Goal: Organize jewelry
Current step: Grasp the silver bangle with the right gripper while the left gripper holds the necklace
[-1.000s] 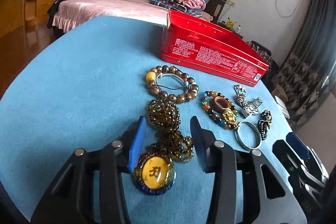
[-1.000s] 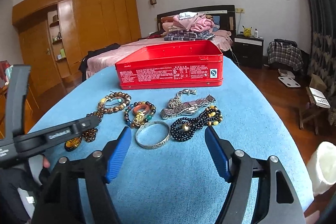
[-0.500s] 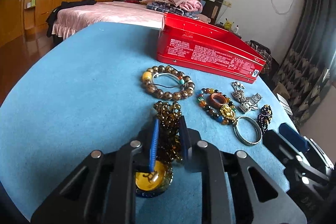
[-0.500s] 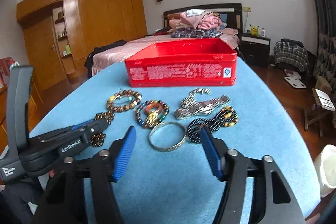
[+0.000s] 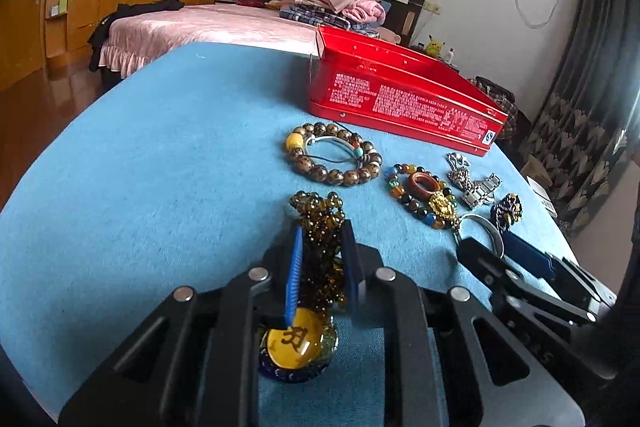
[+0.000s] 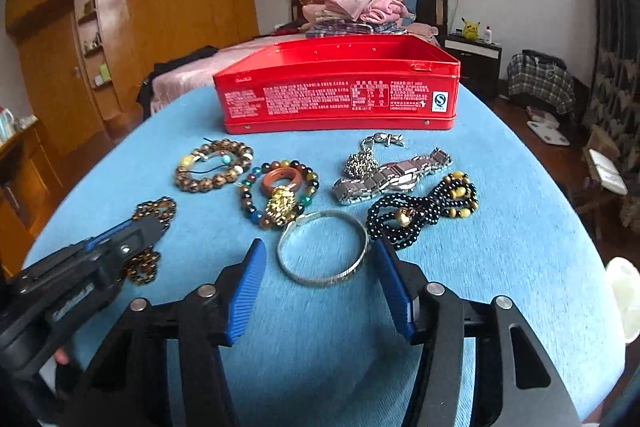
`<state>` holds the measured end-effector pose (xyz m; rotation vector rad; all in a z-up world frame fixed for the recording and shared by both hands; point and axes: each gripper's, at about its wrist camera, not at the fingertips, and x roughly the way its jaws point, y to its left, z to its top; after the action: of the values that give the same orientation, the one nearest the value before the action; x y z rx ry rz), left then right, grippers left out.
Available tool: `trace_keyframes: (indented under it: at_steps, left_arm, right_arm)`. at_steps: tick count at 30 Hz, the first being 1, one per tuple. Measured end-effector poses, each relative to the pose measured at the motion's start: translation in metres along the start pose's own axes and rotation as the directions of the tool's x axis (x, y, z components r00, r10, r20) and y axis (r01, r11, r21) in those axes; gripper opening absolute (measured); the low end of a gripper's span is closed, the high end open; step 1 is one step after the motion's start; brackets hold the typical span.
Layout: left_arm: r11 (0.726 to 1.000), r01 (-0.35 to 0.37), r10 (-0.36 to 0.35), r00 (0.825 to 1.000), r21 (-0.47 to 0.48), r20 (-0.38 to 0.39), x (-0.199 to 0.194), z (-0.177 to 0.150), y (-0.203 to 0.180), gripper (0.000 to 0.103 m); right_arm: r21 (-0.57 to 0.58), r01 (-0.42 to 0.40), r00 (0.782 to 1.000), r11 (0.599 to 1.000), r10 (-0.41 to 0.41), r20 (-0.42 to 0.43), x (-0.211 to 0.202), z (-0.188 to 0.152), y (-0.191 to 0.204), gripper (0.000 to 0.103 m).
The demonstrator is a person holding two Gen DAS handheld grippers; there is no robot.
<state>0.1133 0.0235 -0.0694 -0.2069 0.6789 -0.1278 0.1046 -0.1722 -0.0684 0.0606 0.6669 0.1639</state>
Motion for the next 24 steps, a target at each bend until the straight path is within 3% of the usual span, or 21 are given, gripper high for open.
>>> trace_keyframes:
  at_steps: [4, 7, 14, 24]
  left_arm:
    - [1.000, 0.007, -0.007, 1.000, -0.005, -0.003, 0.002, -0.002, 0.001, 0.023]
    - [1.000, 0.001, -0.001, 1.000, 0.007, 0.004, 0.002, -0.004, -0.002, 0.023]
    - [0.999, -0.022, 0.020, 0.999, 0.039, 0.037, -0.001, -0.009, -0.007, 0.018]
    - [1.000, 0.006, -0.008, 0.996, 0.020, 0.091, -0.013, 0.003, -0.013, 0.018]
  right_arm:
    - [-0.028, 0.029, 1.000, 0.999, -0.029, -0.003, 0.002, 0.000, 0.004, 0.056]
    - [-0.031, 0.030, 1.000, 0.999, -0.029, 0.003, 0.002, -0.001, 0.005, 0.050]
    - [-0.027, 0.001, 1.000, 1.000, 0.000, 0.009, -0.002, -0.002, 0.002, 0.048]
    - [0.004, -0.013, 0.998, 1.000, 0.013, 0.067, -0.025, 0.010, -0.017, 0.048]
